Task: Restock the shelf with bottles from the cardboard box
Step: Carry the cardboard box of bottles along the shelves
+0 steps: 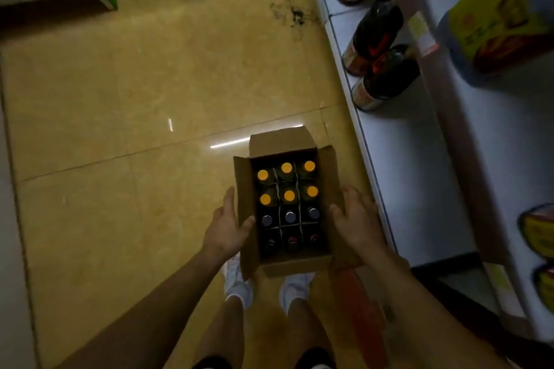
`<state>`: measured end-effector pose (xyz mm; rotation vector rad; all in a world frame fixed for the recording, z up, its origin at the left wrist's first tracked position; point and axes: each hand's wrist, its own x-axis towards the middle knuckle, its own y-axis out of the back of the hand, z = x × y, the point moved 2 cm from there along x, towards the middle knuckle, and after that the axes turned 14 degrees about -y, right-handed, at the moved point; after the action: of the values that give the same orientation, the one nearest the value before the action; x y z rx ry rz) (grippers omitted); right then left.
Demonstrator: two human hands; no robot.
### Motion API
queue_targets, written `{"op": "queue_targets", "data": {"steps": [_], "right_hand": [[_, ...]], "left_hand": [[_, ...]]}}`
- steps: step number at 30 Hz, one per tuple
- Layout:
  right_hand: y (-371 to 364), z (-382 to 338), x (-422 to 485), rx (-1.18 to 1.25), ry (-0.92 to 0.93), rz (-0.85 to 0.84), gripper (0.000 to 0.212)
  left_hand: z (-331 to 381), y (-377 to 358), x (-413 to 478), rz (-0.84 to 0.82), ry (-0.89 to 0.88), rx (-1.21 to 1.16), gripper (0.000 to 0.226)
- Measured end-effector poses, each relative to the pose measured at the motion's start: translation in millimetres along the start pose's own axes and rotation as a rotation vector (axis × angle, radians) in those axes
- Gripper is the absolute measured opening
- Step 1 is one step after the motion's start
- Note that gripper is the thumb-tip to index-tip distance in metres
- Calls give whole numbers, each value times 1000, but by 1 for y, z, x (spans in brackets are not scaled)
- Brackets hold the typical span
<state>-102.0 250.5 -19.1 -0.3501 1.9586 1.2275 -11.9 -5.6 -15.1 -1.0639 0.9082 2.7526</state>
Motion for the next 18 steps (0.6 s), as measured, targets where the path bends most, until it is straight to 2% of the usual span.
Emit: {"op": "queue_targets", "data": {"steps": [3, 8, 10, 12, 15, 16, 18], "right_hand": [[-15, 0, 22, 48, -26, 55, 65], [-38, -4, 40, 38, -40, 28, 73], [-45, -3, 46, 12, -44, 26, 67], [-52, 0, 52, -50, -45, 10, 53], [-54, 2, 61, -129, -54, -24, 38], [-52, 3, 66, -148, -60, -33, 33], [-43, 2, 74, -186, -57, -50, 23]], "left_hand": [[-16, -15, 32, 14, -92, -63, 99], [-27, -27, 56, 165, -115, 48, 105], [-31, -30, 62, 200, -116, 87, 101], [-39, -35, 70, 144, -34, 95, 82], [-50, -42, 80, -150, 111, 141, 39], [-51, -44, 81, -216, 142, 155, 30], [-48, -43, 83, -247, 148, 200, 23]]}}
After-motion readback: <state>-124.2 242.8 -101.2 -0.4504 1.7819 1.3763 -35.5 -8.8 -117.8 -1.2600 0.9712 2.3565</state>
